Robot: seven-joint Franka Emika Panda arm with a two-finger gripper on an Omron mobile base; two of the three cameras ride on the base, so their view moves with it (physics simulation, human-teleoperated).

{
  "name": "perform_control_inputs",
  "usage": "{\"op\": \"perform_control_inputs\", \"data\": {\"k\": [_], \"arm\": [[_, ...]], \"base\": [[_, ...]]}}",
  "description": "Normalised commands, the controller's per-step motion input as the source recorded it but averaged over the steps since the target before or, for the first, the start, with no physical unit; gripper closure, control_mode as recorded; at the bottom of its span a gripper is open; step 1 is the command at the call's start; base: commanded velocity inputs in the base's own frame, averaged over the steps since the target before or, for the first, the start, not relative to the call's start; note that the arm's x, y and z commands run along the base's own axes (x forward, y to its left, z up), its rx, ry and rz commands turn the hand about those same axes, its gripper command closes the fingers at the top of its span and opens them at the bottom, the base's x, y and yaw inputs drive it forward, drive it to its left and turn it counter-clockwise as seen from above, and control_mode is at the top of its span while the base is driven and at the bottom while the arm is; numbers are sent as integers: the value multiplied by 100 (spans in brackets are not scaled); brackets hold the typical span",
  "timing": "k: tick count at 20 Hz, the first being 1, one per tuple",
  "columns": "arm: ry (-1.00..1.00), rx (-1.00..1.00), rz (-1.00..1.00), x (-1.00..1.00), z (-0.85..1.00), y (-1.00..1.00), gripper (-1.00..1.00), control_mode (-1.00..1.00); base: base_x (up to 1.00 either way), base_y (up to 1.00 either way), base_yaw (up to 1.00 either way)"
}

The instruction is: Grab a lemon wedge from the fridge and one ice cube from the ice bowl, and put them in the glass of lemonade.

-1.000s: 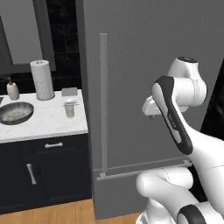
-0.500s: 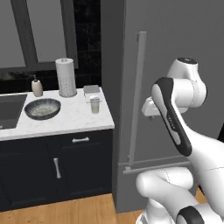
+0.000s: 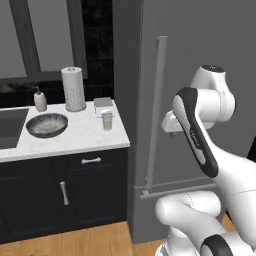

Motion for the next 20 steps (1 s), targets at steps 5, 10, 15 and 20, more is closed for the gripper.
{"op": "perform_control_inputs", "data": {"k": [5,10,15,20], "arm": [[0,0,0,0,0,0,-100,100],[0,0,0,0,0,0,-100,100],[0,0,0,0,0,0,-100,100],[0,0,0,0,0,0,-100,100]], "base": [[-6,26,-21],[0,44,-22],[0,49,-24],[0,39,-33]]}}
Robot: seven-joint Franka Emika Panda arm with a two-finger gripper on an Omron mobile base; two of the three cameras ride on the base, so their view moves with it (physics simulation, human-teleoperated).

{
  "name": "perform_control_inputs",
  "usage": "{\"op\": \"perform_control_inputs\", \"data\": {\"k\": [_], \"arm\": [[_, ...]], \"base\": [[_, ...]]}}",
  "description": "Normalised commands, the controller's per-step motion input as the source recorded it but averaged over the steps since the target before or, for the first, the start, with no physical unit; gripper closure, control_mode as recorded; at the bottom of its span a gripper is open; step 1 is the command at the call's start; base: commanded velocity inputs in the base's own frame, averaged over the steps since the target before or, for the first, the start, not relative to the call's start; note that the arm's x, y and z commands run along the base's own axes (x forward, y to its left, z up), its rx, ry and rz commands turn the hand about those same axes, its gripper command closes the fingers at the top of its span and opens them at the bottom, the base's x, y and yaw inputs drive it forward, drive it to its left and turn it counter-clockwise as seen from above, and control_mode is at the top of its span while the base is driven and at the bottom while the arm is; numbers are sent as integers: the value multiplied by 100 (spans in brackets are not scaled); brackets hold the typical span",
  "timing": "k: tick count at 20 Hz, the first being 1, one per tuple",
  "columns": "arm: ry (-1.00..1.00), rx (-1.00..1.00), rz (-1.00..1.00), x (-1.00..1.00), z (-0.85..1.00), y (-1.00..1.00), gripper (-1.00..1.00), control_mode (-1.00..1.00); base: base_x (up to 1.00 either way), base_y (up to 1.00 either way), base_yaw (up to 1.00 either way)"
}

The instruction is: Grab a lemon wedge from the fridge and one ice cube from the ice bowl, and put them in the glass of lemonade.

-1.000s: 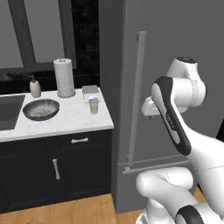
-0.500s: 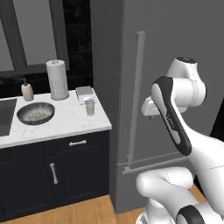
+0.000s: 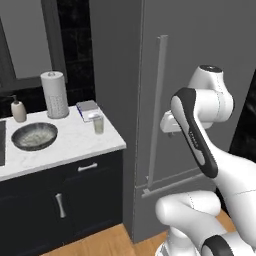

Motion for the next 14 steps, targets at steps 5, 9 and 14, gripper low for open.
{"op": "perform_control_inputs", "data": {"k": [5,9,14], "arm": [[0,0,0,0,0,0,-100,100],[0,0,0,0,0,0,-100,100],[0,0,0,0,0,0,-100,100]], "base": [[3,50,-39],[19,46,-36],[42,38,-24]]}}
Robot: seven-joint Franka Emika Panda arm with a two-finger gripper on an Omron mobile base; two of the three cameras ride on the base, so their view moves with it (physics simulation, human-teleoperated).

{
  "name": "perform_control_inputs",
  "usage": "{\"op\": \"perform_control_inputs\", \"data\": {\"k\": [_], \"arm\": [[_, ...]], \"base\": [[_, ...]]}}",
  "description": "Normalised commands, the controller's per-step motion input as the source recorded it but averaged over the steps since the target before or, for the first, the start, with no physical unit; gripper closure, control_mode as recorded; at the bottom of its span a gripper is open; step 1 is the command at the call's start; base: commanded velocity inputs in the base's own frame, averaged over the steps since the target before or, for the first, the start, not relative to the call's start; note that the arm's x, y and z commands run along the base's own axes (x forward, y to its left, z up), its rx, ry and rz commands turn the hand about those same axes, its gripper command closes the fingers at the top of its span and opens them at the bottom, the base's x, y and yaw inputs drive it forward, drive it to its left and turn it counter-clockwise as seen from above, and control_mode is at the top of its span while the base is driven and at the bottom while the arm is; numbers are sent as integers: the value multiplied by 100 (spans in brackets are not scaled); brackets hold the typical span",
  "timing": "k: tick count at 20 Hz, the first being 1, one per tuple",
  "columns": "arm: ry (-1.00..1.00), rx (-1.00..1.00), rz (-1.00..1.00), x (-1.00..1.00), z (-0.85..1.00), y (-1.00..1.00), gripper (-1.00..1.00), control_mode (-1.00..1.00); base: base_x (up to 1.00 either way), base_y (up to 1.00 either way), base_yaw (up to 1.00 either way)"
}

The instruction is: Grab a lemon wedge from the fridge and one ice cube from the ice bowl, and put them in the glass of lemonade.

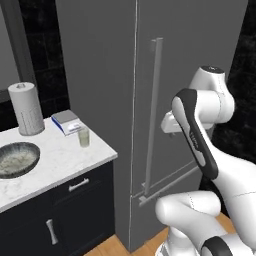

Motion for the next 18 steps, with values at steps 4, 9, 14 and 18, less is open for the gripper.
{"op": "perform_control_inputs", "data": {"k": [4,9,14,18], "arm": [[0,0,0,0,0,0,-100,100],[0,0,0,0,0,0,-100,100],[0,0,0,0,0,0,-100,100],[0,0,0,0,0,0,-100,100]], "base": [[19,20,-5],[-1,34,-4],[-15,30,-7],[-38,4,-1]]}}
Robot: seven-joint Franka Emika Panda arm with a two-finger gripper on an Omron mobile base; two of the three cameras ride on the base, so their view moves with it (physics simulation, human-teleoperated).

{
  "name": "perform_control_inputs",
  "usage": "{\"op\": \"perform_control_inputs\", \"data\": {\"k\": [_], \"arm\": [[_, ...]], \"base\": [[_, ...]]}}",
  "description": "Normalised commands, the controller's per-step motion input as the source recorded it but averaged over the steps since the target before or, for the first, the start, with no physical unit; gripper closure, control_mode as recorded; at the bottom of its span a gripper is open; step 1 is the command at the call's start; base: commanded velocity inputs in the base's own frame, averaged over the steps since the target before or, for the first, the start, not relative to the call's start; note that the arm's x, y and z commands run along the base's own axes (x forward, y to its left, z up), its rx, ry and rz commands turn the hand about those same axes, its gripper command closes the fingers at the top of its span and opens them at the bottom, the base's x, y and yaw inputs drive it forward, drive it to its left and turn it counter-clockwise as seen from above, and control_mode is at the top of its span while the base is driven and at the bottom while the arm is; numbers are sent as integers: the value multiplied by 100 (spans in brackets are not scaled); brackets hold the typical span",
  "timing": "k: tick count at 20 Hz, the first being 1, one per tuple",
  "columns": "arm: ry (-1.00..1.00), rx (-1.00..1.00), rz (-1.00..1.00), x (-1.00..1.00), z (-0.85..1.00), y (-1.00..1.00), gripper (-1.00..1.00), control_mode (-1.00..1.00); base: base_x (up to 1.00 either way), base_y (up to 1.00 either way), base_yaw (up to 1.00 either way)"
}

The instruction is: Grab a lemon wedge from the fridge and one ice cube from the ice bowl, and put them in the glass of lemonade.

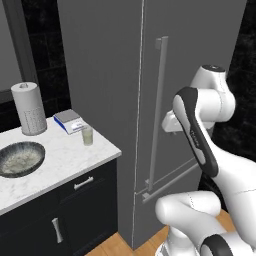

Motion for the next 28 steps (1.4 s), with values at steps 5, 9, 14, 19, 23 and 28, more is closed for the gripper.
{"op": "perform_control_inputs", "data": {"k": [5,9,14,19,23,28], "arm": [[0,0,0,0,0,0,-100,100],[0,0,0,0,0,0,-100,100],[-3,0,0,-7,0,0,-100,-100],[-12,0,0,-4,23,-1,-100,-100],[-26,0,3,-14,54,0,-100,-100],[-21,-3,4,0,64,0,-100,-100]], "base": [[0,2,0],[-17,0,0],[-4,0,0],[0,0,0],[0,0,0],[0,0,0]]}}
